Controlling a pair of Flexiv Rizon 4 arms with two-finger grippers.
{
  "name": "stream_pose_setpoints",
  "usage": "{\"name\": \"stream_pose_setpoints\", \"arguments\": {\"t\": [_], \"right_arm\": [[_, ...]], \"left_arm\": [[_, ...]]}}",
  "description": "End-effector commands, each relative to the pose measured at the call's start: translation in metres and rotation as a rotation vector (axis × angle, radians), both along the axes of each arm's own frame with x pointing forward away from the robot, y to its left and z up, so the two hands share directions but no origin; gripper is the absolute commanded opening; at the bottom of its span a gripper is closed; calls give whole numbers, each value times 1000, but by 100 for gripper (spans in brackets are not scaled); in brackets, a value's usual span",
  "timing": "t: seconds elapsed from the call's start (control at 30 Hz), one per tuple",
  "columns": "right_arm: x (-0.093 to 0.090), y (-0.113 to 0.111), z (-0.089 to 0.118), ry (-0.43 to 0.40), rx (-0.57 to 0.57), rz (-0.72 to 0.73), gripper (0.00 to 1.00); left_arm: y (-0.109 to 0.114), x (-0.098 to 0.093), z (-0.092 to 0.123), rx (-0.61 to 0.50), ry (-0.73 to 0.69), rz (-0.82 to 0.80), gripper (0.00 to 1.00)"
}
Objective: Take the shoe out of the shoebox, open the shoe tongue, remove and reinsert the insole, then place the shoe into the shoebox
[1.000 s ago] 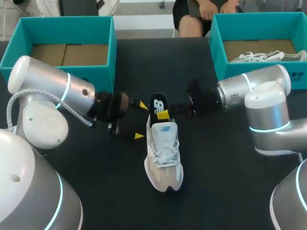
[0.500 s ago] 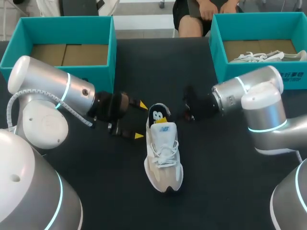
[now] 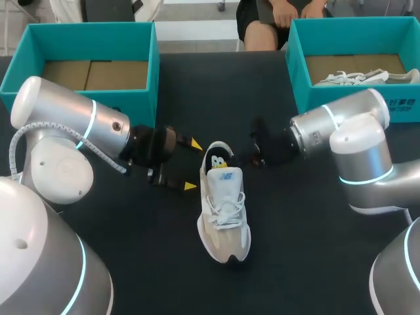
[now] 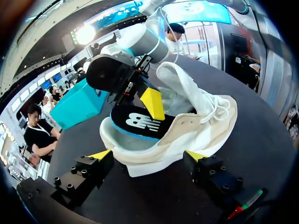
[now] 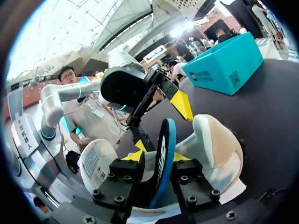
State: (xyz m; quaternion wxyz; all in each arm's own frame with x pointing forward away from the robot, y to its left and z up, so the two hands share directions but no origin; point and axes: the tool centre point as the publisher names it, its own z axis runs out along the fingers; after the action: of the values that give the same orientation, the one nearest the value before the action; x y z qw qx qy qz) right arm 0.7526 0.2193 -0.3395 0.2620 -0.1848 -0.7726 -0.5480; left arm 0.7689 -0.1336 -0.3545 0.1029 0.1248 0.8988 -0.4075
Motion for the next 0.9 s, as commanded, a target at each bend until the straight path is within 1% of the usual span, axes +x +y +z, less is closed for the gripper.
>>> {"name": "stream_pose_setpoints", "arguments": {"t": [0.03, 0.1, 0.17, 0.23, 0.27, 0.3, 0.33, 0.37, 0.47, 0.6, 0.7, 0.8, 0.87, 0.9], "right_arm": [[4, -3, 14, -22, -17, 0, 35], [8, -3, 17, -27, -18, 5, 33], [13, -2, 18, -16, -29, 8, 29], [16, -1, 15, 0, -47, 14, 21], [17, 0, 14, 5, -51, 14, 11], [18, 1, 14, 11, -52, 14, 4], [18, 1, 13, 21, -54, 13, 1], [18, 2, 10, 29, -61, 14, 0], [12, 1, 3, 61, -70, 9, 0], [-3, 2, -9, 116, -94, 28, 0], [-12, 3, -14, 139, -93, 24, 0], [-15, 3, -15, 145, -98, 22, 0], [-14, 2, -13, 137, -100, 14, 13], [-12, 1, -11, 130, -104, 13, 18]], "left_arm": [[-1, 0, 0, 4, -1, 1, 100], [-1, 0, 0, 4, -1, 1, 100], [-1, 0, 0, 4, -1, 1, 100], [-1, 0, 0, 4, -1, 1, 100], [-1, 0, 0, 4, -1, 1, 100], [-1, 0, 0, 4, -1, 1, 100], [-1, 0, 0, 4, -1, 1, 100], [-1, 0, 0, 4, -1, 1, 100], [-1, 0, 0, 4, -1, 1, 100], [-1, 0, 0, 4, -1, 1, 100], [-1, 0, 0, 4, -1, 1, 100], [-1, 0, 0, 4, -1, 1, 100], [-1, 0, 0, 4, -1, 1, 100], [-1, 0, 0, 4, -1, 1, 100]]}}
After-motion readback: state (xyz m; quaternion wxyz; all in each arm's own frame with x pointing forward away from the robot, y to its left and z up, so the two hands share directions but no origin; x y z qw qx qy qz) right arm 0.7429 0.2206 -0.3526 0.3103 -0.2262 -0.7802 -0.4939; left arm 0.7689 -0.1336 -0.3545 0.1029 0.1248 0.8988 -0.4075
